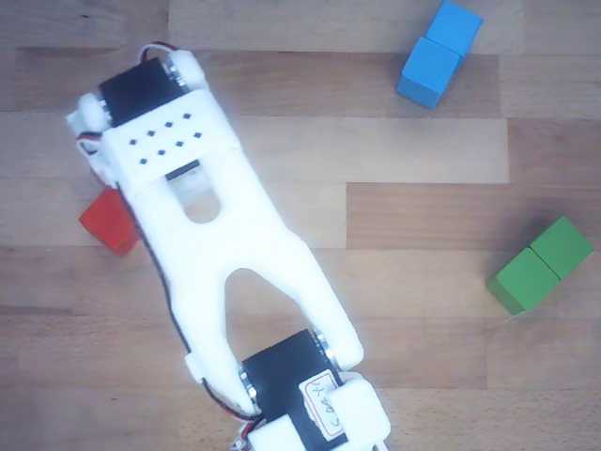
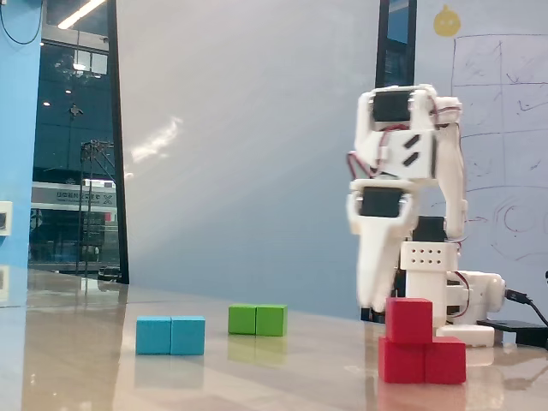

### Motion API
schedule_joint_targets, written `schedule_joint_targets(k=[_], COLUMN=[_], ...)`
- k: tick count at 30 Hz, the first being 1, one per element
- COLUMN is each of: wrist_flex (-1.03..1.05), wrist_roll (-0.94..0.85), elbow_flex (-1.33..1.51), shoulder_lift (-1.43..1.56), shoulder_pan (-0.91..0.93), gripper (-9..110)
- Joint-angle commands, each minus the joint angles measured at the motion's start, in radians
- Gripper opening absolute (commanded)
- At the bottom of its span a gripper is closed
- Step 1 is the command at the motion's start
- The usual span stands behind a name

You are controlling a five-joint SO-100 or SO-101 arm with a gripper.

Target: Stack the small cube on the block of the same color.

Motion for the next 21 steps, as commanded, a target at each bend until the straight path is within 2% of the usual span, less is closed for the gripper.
schedule_joint_targets(k=[1,11,21], wrist_flex=[-0.015,-0.190,-0.482], wrist_roll=[-0.008,0.008,0.009], elbow_flex=[-0.017,0.066,0.532], shoulder_lift=[0.034,0.143,0.485], shoulder_pan=[0.129,0.488,0.584], gripper=[29,29,26])
